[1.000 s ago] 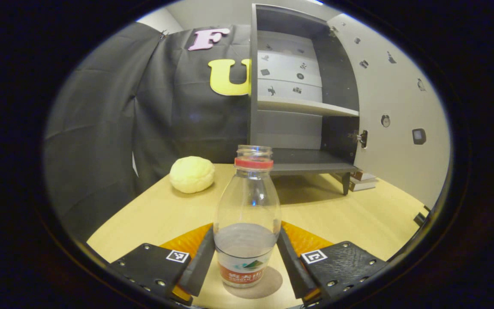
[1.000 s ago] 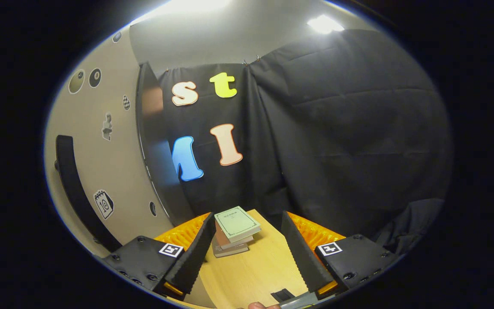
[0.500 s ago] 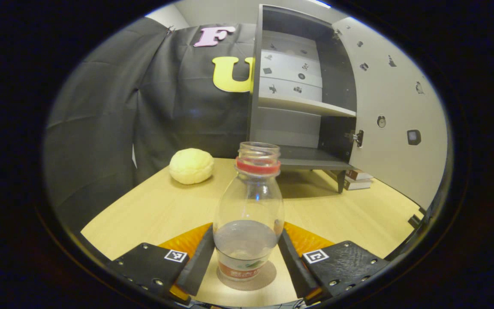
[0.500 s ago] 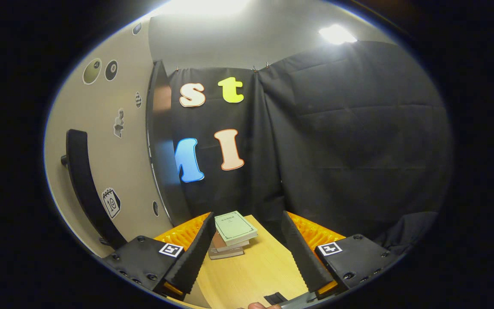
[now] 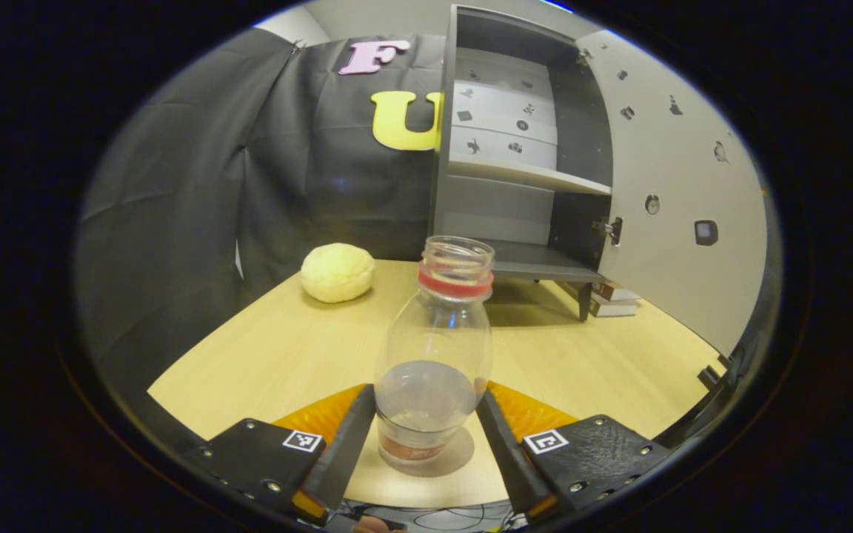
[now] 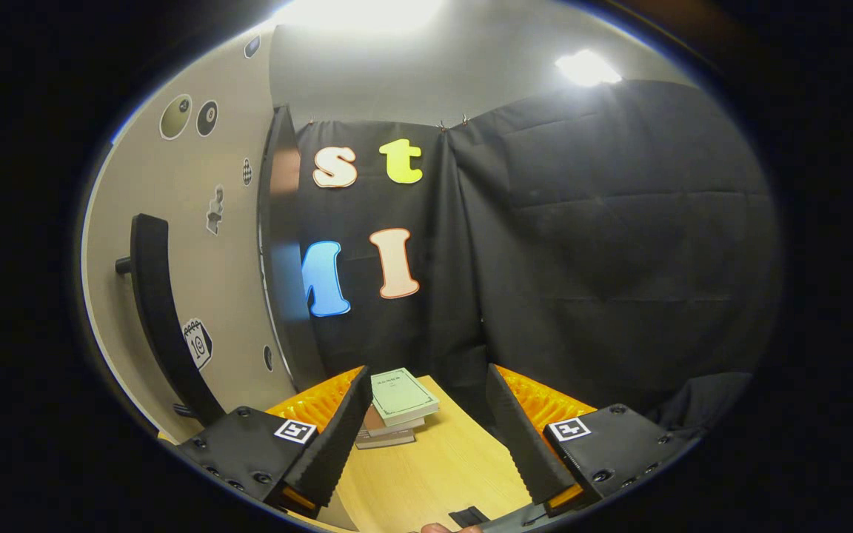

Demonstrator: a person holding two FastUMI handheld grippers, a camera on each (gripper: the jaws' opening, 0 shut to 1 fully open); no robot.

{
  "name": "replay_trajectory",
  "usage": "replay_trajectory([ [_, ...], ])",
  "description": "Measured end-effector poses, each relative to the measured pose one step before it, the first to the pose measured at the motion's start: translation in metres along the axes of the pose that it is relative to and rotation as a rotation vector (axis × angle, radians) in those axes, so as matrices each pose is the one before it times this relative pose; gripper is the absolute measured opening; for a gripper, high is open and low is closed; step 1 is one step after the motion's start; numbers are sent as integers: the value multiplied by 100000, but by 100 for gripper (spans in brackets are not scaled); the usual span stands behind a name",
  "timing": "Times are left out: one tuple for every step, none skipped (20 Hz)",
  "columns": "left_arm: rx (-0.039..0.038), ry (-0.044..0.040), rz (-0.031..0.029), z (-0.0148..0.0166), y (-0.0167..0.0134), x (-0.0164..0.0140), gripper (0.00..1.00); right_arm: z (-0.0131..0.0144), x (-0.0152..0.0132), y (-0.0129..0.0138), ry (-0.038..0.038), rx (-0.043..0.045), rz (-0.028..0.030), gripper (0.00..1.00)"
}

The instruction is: Open the cabinet door with the right hand, grasp the bottle in the cabinet with the left hand and place it on the coaster, then close the cabinet door with the right hand.

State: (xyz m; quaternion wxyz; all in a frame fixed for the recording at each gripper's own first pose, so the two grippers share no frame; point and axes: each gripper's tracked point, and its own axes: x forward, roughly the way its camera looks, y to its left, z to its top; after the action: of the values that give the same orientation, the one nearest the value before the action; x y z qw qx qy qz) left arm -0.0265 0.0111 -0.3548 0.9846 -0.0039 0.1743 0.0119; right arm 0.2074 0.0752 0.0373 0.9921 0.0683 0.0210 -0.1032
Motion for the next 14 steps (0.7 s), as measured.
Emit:
replay_trajectory([
  [-222, 598, -774, -163, -168, 278, 83, -66, -116, 6, 187, 691, -96, 98],
  [-57, 502, -1275, 0, -168, 124, 83, -178, -49, -52, 286, 833, 9, 98],
  [77, 934, -1361, -243, -206, 5, 85, -105, -127, -11, 88, 766, 0, 98],
  [596, 658, -991, -77, -91, -14, 84, -112, 8, -26, 21, 639, -25, 98],
  [797, -101, 126, -92, 172, -177, 88, -97, -119, 45, -103, 621, 137, 98],
  [34, 253, 426, -79, 125, 65, 86, -67, -6, 91, -14, 412, 83, 98],
  [-640, -14, 426, 92, 58, -5, 89, -138, -142, 74, 146, 116, 281, 98],
  [-500, -171, 186, 217, -38, 108, 89, -100, -167, -33, -192, -208, -69, 98],
  [163, -110, 389, 220, 24, 215, 89, -50, -85, -129, -200, -257, -398, 98],
  [685, 428, 194, 116, 110, 218, 88, -164, -117, -78, 302, -98, 54, 98],
  [626, 544, -91, 146, 120, 81, 89, -65, -190, -25, 42, -82, 6, 98],
  [356, 468, -390, -59, -17, -40, 88, -30, -109, -131, -278, -284, -290, 98],
  [288, 337, -235, -66, -59, -125, 88, 71, -156, -102, -483, -376, -259, 98],
  [274, 409, -1, -100, 26, -146, 88, -18, -46, -124, -197, -340, -187, 98],
])
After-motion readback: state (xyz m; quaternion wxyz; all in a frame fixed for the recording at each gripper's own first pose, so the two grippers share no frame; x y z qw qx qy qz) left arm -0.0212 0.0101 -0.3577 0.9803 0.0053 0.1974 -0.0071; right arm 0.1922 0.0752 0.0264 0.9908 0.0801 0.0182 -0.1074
